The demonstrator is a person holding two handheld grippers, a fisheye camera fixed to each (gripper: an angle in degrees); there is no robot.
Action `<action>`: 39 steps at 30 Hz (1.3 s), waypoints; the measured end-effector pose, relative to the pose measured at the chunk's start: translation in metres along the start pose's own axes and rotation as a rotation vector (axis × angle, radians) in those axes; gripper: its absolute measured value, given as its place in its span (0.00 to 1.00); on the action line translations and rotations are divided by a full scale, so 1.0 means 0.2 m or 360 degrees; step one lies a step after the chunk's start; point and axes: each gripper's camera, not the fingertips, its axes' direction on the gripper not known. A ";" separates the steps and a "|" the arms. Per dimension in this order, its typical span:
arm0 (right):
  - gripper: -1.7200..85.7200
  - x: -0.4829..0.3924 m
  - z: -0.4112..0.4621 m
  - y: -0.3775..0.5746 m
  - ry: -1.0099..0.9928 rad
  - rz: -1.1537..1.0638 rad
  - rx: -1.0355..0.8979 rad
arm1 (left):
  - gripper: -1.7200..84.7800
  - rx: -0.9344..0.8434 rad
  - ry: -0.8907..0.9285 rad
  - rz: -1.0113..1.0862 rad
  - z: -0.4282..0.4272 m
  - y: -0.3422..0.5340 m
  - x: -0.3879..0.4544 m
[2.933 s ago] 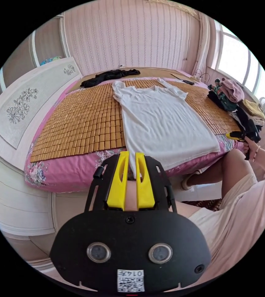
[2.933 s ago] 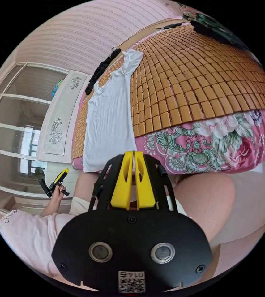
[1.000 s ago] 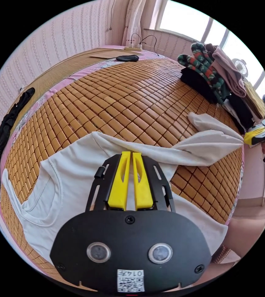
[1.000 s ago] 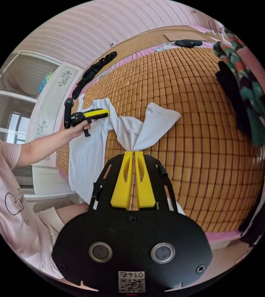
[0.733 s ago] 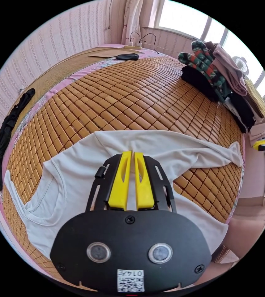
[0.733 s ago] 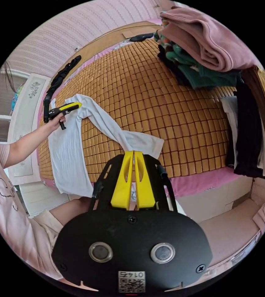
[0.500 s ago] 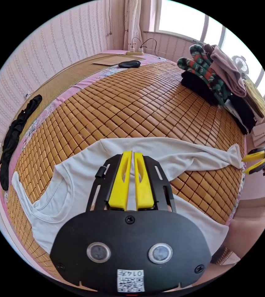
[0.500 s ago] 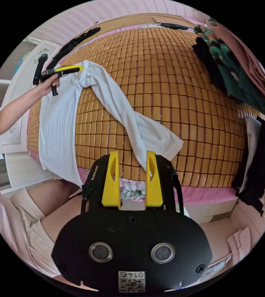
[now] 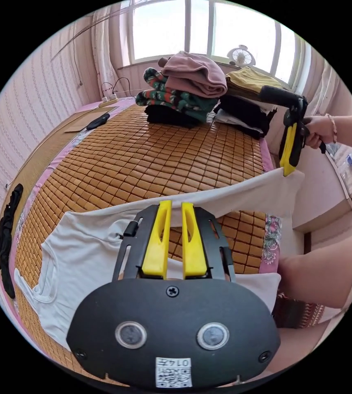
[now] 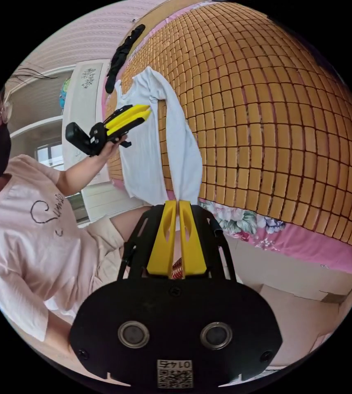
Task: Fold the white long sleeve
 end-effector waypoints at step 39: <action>0.07 0.45 0.00 0.27 0.0814 0.0485 0.0631 | 0.01 -0.0272 -0.0152 -0.0183 0.48 -0.31 -0.53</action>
